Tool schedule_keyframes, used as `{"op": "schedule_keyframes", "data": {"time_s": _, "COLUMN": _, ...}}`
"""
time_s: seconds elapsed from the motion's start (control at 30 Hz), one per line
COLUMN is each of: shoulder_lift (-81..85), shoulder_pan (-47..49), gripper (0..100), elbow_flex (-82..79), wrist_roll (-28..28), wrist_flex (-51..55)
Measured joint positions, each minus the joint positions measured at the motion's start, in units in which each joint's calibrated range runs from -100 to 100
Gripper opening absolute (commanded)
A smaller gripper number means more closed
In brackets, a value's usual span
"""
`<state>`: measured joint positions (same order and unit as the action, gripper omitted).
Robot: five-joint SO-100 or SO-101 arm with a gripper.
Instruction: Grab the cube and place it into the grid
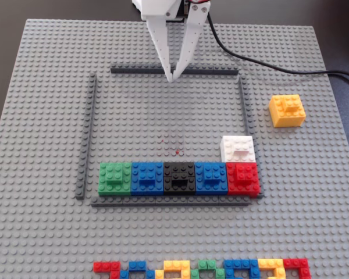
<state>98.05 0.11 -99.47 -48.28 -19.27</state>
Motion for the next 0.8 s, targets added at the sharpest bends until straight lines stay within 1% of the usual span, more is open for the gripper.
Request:
{"op": "schedule_keyframes", "data": {"time_s": 0.17, "shoulder_lift": 0.00, "shoulder_pan": 0.73, "gripper": 0, "elbow_flex": 0.00, "wrist_roll": -1.07, "wrist_flex": -1.56}}
{"op": "schedule_keyframes", "data": {"time_s": 0.8, "shoulder_lift": 0.00, "shoulder_pan": 0.80, "gripper": 0, "elbow_flex": 0.00, "wrist_roll": -1.22, "wrist_flex": -4.15}}
